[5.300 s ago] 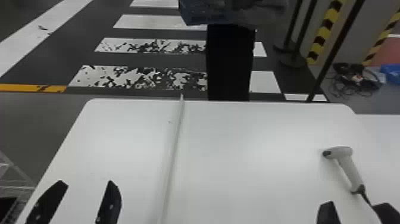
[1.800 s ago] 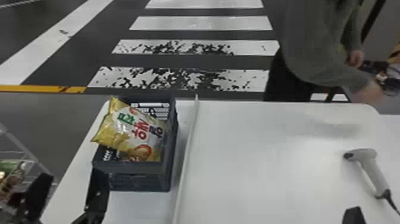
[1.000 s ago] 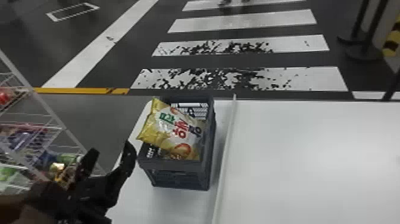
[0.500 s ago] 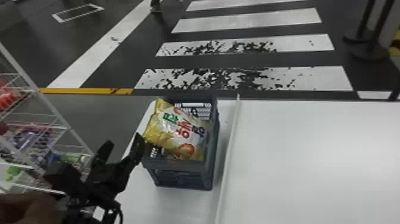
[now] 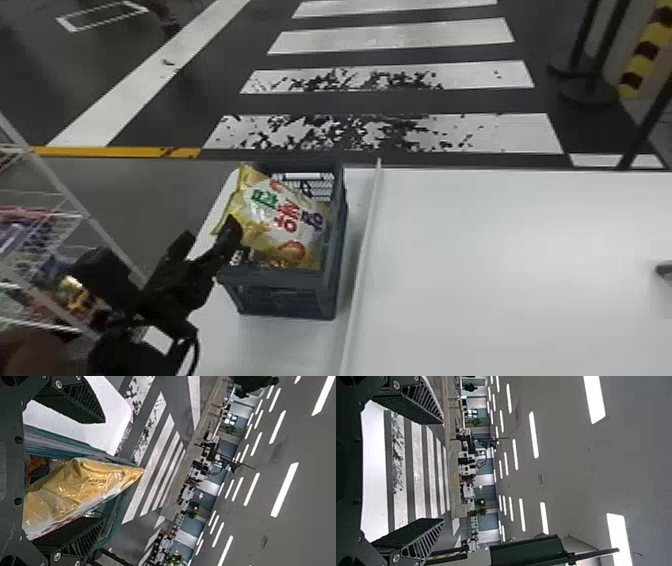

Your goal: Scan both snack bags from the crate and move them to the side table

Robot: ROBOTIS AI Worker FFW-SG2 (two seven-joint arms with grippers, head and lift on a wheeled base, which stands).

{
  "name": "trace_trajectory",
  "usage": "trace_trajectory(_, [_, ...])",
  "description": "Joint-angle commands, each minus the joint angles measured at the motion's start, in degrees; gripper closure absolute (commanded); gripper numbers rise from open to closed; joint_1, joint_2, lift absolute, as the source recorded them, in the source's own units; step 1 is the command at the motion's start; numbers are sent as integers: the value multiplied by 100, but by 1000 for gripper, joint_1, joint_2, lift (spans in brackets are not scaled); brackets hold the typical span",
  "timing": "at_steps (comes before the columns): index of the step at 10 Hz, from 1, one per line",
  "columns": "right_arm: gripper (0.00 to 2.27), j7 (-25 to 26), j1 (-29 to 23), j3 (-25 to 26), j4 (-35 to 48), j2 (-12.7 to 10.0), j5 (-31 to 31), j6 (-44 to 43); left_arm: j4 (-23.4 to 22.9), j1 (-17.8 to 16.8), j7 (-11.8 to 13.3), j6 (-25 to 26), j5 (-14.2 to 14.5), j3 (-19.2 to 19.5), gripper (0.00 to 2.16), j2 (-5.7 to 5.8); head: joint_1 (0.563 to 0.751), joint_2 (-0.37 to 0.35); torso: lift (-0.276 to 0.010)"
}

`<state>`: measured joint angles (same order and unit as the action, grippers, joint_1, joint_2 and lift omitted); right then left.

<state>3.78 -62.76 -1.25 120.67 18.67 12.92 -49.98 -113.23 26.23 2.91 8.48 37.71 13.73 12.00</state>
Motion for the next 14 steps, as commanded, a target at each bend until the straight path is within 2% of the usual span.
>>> trace_trajectory(1, [117,0,-61,55,-9,14,0,-227,29,-206,-28,432,-1,-64,124,-13,695,174,-95])
trace_trajectory(3, [117,0,-70,55,-18,14,9,-262,90,-356,-63,520,-71,-169,124,-13,695,145,-95])
trace_trajectory(5, [117,0,-70,55,-26,5,9,-385,143,-400,-63,537,-80,-196,350,-13,695,123,-95])
trace_trajectory(6, [117,0,-79,55,-35,-3,9,-385,134,-391,-45,520,-80,-196,778,-13,695,120,-95])
trace_trajectory(7, [117,0,-79,55,-35,-12,9,-385,125,-391,-36,520,-88,-196,1507,-22,695,119,-95])
trace_trajectory(8, [117,0,-79,55,-44,-12,9,-473,125,-391,43,520,-132,-187,1710,-13,695,117,-95])
trace_trajectory(11, [117,0,-61,20,-123,-21,9,-666,64,-321,34,467,-176,-99,1885,-13,695,114,-95])
trace_trajectory(13, [117,0,-52,2,-141,-21,0,-719,-235,-101,-151,10,-176,-64,1892,-22,695,133,-95])
trace_trajectory(14, [117,0,-52,2,-149,-21,0,-772,-543,40,-221,-113,-264,-55,1889,-22,695,139,-95])
